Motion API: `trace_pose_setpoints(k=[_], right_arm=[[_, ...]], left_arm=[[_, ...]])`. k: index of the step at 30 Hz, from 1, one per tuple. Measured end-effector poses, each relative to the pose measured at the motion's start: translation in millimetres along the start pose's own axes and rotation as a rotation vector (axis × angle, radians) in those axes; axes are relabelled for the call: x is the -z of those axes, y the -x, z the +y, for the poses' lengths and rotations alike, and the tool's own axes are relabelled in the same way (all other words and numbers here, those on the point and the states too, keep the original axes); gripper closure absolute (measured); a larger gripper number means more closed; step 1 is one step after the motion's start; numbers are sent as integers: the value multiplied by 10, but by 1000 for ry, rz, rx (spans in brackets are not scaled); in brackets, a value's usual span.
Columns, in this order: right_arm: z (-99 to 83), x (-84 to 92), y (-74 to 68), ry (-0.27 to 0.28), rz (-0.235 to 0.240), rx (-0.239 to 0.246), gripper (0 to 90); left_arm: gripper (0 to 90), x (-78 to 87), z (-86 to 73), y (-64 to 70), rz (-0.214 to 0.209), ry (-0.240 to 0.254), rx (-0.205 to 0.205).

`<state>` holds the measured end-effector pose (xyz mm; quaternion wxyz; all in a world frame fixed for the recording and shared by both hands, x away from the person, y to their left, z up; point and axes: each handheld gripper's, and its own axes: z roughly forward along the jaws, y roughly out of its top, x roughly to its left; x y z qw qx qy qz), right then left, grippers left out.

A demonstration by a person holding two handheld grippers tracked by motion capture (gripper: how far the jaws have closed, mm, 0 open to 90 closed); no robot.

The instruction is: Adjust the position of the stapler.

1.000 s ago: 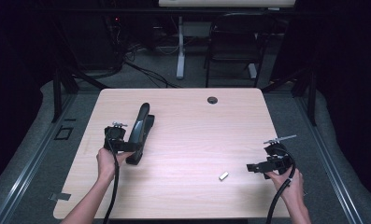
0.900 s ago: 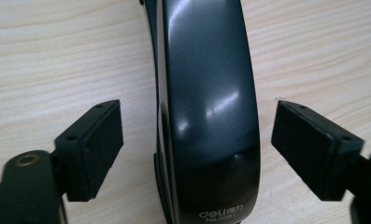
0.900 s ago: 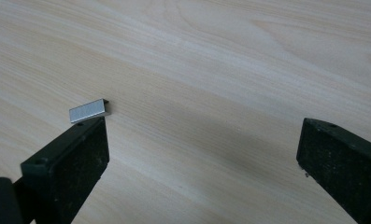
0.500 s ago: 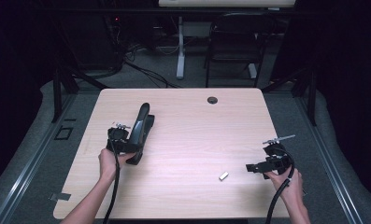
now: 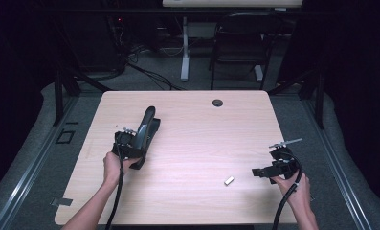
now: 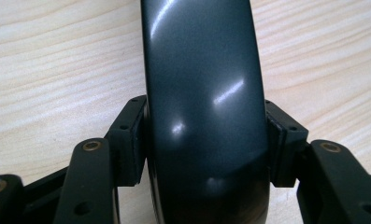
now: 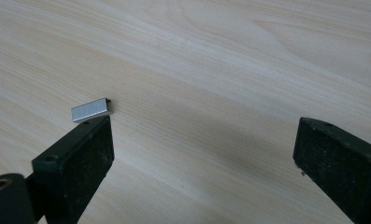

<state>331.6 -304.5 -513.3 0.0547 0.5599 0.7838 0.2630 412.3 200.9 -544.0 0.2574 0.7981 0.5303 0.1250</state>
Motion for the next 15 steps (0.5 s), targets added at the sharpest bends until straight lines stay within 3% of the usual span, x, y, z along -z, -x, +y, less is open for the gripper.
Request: trace_pose_setpoints(k=[15], right_arm=[[6, -5, -7, -4, 4, 6, 55]], left_arm=[[448, 10, -21, -37, -40, -3, -96]])
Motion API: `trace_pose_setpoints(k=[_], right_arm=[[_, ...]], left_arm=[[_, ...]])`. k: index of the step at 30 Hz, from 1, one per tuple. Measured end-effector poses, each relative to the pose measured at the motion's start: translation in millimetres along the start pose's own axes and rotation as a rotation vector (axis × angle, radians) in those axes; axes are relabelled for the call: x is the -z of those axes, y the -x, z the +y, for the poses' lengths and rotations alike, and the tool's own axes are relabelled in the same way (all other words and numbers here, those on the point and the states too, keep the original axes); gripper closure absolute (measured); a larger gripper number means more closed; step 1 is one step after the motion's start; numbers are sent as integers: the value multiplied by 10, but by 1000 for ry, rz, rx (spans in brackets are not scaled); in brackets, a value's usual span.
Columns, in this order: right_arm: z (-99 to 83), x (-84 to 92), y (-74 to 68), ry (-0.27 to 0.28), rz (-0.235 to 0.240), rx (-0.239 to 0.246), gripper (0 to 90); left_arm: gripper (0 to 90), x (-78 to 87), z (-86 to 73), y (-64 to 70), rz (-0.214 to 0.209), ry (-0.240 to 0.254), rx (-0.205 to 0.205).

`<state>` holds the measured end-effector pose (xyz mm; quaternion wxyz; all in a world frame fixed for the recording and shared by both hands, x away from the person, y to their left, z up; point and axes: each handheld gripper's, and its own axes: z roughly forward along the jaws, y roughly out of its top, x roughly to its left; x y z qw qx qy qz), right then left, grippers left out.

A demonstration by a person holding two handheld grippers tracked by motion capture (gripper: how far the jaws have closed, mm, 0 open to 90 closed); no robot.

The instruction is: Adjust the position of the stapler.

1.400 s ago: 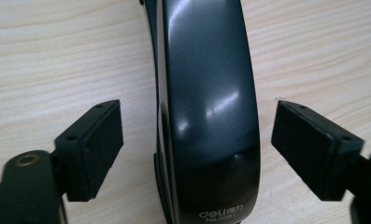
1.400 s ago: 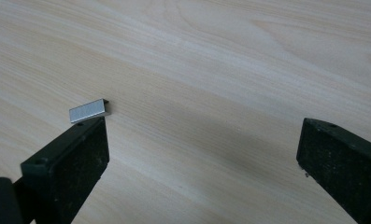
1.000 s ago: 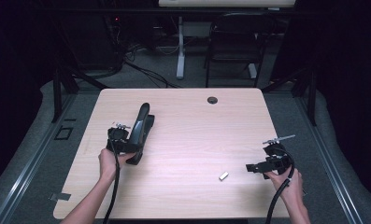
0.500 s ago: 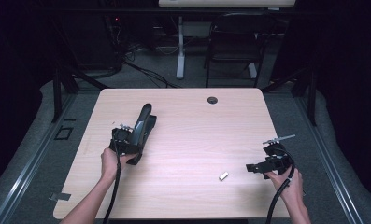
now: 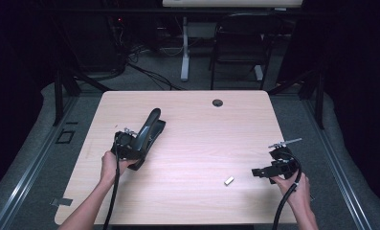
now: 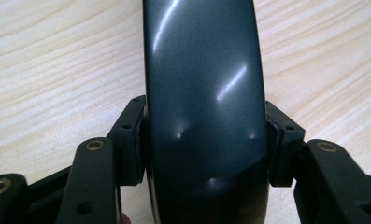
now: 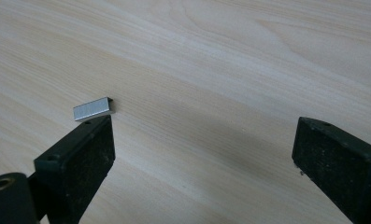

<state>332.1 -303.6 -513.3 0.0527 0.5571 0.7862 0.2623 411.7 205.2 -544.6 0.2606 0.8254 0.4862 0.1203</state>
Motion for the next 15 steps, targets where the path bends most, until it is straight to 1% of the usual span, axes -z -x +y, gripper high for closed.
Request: trace_pose_setpoints(k=[2, 3, 4, 8, 9, 10, 15], right_arm=[[0, -1, 1, 1, 0, 0, 56], [0, -1, 3, 0, 3, 1, 56], [0, -1, 3, 0, 3, 1, 56], [1, 0, 1, 1, 5, 1, 56], [2, -1, 2, 0, 7, 3, 56], [2, -1, 2, 0, 7, 3, 56], [6, -7, -4, 2, 7, 6, 57]], left_arm=[[448, 2, -3, -2, -6, -1, -13], [449, 6, -7, -6, -15, -4, -26], [449, 6, -7, -6, -15, -4, -26], [449, 11, -14, -4, -28, -5, -52], [449, 15, -20, -6, -40, -6, -69], [450, 15, -20, -6, -40, -6, -69], [450, 17, -37, 5, -61, 2, -101]])
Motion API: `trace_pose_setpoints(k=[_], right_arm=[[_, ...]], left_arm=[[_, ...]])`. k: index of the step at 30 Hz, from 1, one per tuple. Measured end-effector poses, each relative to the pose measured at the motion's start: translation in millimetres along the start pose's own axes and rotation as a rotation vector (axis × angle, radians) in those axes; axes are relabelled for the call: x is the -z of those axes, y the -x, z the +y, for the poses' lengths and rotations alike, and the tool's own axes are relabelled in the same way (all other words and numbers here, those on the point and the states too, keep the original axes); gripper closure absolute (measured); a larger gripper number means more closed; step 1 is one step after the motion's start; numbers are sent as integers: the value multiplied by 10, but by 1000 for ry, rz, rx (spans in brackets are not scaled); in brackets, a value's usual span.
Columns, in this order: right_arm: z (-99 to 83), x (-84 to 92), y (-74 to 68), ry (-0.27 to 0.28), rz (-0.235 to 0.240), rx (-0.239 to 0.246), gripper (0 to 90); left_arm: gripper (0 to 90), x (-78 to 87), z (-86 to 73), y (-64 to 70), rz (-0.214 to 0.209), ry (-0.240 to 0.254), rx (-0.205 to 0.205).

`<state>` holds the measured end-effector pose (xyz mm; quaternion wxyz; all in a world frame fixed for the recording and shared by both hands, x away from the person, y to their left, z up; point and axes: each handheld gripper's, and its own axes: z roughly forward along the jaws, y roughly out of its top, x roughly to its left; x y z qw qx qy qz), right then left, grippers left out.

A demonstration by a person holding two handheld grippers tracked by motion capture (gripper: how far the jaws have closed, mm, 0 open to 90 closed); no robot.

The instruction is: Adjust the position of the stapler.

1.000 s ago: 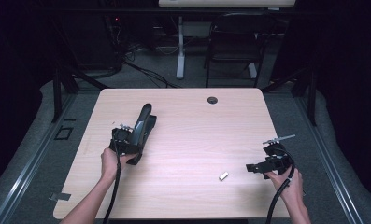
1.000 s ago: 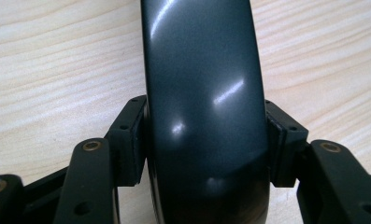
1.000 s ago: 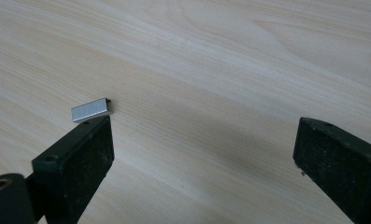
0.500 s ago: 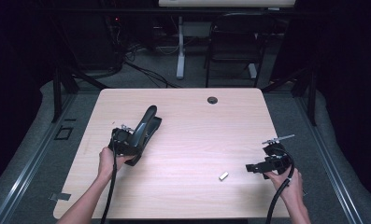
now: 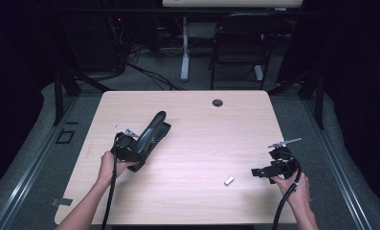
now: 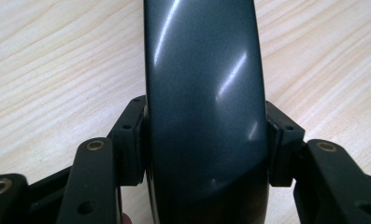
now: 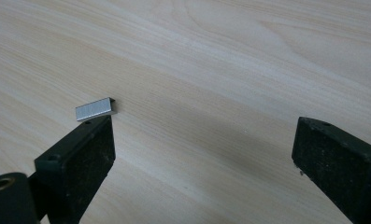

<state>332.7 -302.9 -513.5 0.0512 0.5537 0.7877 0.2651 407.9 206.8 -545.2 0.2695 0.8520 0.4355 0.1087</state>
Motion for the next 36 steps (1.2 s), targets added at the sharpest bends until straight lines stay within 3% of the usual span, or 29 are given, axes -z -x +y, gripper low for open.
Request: trace_pose_setpoints(k=[8, 26, 36], right_arm=[[12, -7, -7, -6, 6, 1, 57], [13, -9, -15, -8, 9, 10, 60], [10, -9, -14, -5, 6, 10, 61]], left_arm=[[451, -4, 11, 66, -44, -12, -82], [452, -10, 4, 133, -114, -11, -183], [452, -22, 11, 246, -168, -16, -266]])
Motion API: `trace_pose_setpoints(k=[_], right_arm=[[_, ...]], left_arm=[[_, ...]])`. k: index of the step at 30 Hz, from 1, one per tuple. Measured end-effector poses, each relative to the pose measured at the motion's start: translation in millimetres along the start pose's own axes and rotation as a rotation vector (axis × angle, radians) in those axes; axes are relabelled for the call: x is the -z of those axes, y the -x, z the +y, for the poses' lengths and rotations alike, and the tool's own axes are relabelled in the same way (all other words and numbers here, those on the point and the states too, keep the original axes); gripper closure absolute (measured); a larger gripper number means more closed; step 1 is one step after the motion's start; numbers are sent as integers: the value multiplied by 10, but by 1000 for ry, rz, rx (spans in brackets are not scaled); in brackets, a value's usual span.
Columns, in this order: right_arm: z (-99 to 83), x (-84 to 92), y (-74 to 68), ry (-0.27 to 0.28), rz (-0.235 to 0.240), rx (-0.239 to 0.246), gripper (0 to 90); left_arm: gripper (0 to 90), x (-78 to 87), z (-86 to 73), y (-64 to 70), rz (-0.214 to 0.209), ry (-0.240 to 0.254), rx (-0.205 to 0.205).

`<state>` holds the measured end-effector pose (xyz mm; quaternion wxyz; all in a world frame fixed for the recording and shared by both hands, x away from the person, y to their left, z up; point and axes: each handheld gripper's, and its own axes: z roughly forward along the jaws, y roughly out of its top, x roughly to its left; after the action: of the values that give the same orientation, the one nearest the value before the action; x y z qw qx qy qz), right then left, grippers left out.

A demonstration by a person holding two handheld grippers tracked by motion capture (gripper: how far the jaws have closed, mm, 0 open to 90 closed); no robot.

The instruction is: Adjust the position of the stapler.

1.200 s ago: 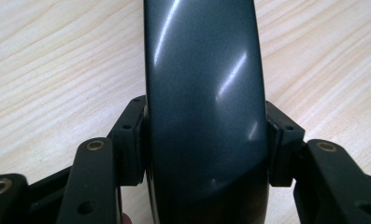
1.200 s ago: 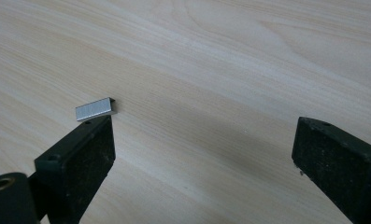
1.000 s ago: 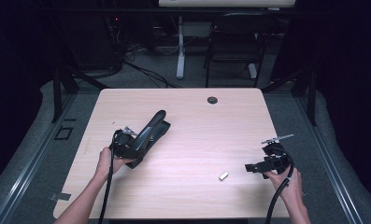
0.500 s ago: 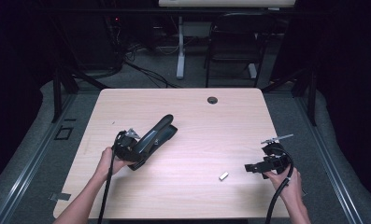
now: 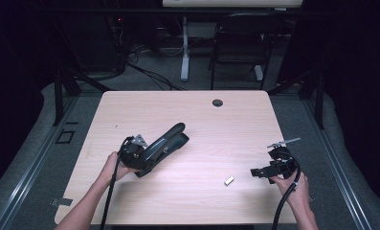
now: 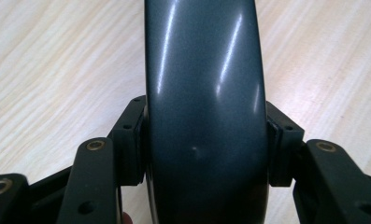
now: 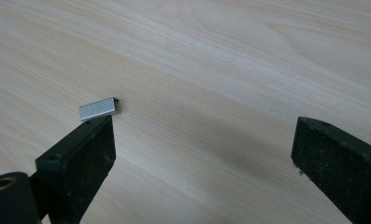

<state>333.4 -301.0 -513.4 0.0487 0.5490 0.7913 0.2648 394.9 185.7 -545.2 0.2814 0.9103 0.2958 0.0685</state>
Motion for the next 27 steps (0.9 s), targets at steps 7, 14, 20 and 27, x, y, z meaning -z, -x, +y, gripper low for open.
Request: trace_pose_setpoints(k=[7, 14, 20, 27], right_arm=[[0, 0, -1, 0, 1, 0, 61], [2, -1, -2, -4, 8, 3, 61], [5, 3, -9, -4, 9, 3, 62], [-3, 0, -7, -4, 4, 2, 62]], left_arm=[[452, -19, 22, 68, -31, -3, -49], [451, -33, 32, 119, -52, 1, -82], [452, -53, 57, 162, -77, 1, -123], [452, -69, 83, 212, -100, -4, -158]])
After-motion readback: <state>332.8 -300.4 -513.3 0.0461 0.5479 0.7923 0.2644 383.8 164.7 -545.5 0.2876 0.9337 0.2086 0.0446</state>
